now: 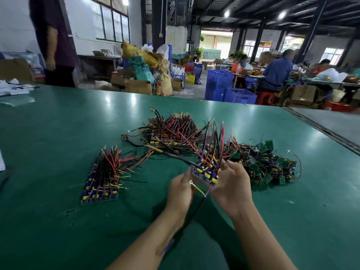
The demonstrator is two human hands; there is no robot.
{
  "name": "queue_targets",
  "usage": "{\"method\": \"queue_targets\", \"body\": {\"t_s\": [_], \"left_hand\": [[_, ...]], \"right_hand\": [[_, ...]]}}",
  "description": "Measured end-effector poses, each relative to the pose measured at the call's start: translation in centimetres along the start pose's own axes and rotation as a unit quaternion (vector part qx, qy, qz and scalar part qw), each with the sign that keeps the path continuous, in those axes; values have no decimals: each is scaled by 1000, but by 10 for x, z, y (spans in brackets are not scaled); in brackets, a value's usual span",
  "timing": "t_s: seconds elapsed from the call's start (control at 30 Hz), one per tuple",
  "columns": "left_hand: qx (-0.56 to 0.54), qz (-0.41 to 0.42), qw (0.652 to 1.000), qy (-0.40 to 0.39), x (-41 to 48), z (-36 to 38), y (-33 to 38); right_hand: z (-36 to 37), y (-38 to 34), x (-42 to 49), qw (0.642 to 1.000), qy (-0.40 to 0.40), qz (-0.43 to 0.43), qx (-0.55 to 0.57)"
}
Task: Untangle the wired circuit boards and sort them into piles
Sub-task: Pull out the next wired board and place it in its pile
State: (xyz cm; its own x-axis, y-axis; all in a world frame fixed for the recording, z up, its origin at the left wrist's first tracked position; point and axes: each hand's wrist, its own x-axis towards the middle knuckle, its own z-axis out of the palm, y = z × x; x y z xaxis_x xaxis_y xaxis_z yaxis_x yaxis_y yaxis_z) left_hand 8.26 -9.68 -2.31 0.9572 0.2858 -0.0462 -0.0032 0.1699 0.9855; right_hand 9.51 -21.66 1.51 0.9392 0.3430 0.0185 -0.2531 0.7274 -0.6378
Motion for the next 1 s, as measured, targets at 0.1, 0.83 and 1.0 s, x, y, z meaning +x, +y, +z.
{"method": "queue_targets", "body": {"t_s": [0.1,0.83,1.0], "left_hand": [[-122,-11,991,-47,-2,-8,4],[-115,106,971,-179,-26,-12,22],[-59,125,988,-66,-18,-16,24]], "right_hand": [[-5,4,5,998,11,-15,52],[-9,12,11,997,64,39,35],[-13,17,16,995,89,-11,-35]]}}
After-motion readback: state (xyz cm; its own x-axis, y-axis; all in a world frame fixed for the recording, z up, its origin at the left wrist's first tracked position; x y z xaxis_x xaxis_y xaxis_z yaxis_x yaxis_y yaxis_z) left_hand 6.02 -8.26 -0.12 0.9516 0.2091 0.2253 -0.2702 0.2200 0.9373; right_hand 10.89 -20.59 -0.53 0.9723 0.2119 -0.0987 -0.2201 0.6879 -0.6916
